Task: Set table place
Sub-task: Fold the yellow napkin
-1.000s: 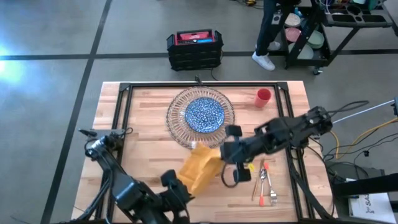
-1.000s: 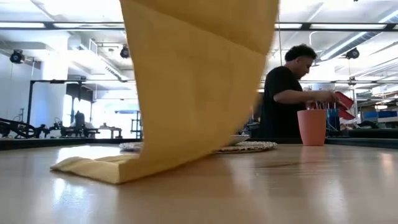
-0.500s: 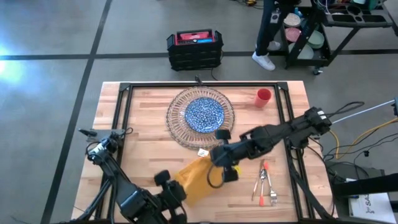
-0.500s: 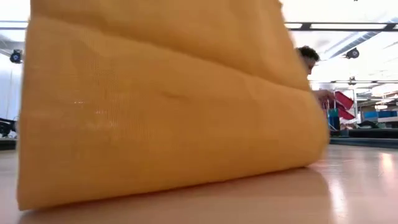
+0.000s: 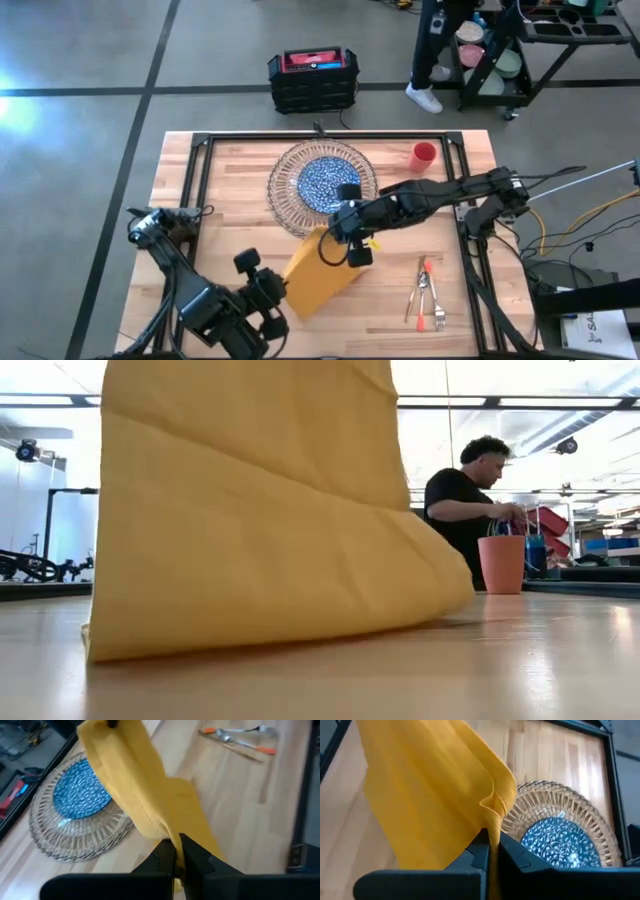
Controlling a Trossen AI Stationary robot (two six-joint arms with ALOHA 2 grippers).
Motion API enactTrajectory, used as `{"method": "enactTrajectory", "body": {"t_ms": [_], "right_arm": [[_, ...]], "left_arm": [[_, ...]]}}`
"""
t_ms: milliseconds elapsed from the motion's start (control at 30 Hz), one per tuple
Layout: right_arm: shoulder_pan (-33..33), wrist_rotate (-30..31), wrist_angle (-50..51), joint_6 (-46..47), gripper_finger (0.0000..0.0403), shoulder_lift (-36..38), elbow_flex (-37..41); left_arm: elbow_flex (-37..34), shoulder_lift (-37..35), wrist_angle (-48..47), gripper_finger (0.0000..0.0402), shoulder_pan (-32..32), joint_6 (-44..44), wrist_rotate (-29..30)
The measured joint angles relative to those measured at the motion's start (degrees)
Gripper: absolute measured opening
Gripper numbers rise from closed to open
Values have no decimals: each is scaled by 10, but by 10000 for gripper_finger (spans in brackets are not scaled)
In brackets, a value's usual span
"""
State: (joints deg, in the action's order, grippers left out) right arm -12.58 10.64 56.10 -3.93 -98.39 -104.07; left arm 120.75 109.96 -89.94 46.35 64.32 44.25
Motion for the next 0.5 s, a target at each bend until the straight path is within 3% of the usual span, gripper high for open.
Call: {"method": "enactTrajectory", "body": {"t_ms": [300,500], "right_arm": [[20,-6,-46,-24,0,0,16],[44,-48,-96,-33,0,-1,60]], "left_arm": [[-160,-61,1,0,-3,96,-7],[-210,-80,18,0,-3,129,-17]]}}
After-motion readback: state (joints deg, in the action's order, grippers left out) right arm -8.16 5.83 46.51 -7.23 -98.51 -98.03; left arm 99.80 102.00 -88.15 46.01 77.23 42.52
